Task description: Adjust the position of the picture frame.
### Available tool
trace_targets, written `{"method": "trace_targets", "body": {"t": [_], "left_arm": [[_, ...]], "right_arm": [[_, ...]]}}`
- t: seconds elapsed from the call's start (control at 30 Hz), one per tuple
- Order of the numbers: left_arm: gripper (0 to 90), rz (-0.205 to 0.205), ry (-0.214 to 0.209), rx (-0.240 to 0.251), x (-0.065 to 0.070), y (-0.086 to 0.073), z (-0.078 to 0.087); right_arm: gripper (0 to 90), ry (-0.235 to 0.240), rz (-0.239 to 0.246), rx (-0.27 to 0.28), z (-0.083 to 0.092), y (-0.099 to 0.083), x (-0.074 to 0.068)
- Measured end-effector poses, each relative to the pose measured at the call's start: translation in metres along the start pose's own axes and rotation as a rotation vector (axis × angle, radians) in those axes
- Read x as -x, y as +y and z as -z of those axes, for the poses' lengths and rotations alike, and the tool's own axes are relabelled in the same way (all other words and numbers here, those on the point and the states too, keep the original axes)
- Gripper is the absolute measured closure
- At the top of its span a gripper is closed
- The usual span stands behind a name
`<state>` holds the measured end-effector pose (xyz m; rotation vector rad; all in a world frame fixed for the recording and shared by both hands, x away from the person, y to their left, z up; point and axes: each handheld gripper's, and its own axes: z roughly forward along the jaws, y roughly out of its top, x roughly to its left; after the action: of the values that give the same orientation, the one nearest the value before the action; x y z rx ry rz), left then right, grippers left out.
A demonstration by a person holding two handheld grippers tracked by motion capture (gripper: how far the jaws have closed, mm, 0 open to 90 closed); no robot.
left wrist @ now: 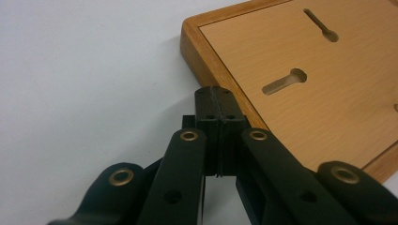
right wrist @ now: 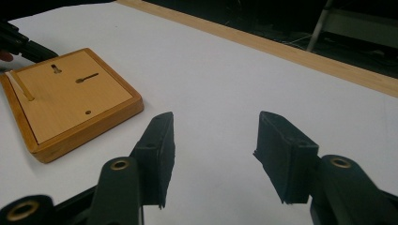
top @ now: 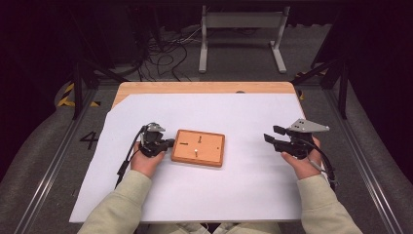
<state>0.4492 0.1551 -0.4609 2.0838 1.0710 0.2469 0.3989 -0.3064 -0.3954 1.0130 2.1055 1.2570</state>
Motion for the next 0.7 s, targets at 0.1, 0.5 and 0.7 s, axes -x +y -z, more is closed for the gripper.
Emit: {"method": "trace_targets", "body": {"t": [0.1, 0.5, 0.7], "left_arm": [[90.0, -0.005, 0.011, -0.001, 0.002, 0.000, 0.000], [90.0, -0.063, -0.048, -0.019, 0.029, 0.008, -0.011], [90.0, -0.122, -0.096, -0.034, 0.061, 0.013, -0.019]], "right_arm": [[47.5, 0.003, -0.002, 0.001, 0.000, 0.000, 0.000], [47.5, 0.010, 0.002, -0.008, -0.002, 0.000, 0.000], [47.5, 0.014, 0.006, -0.011, -0.002, -0.001, -0.001]]}}
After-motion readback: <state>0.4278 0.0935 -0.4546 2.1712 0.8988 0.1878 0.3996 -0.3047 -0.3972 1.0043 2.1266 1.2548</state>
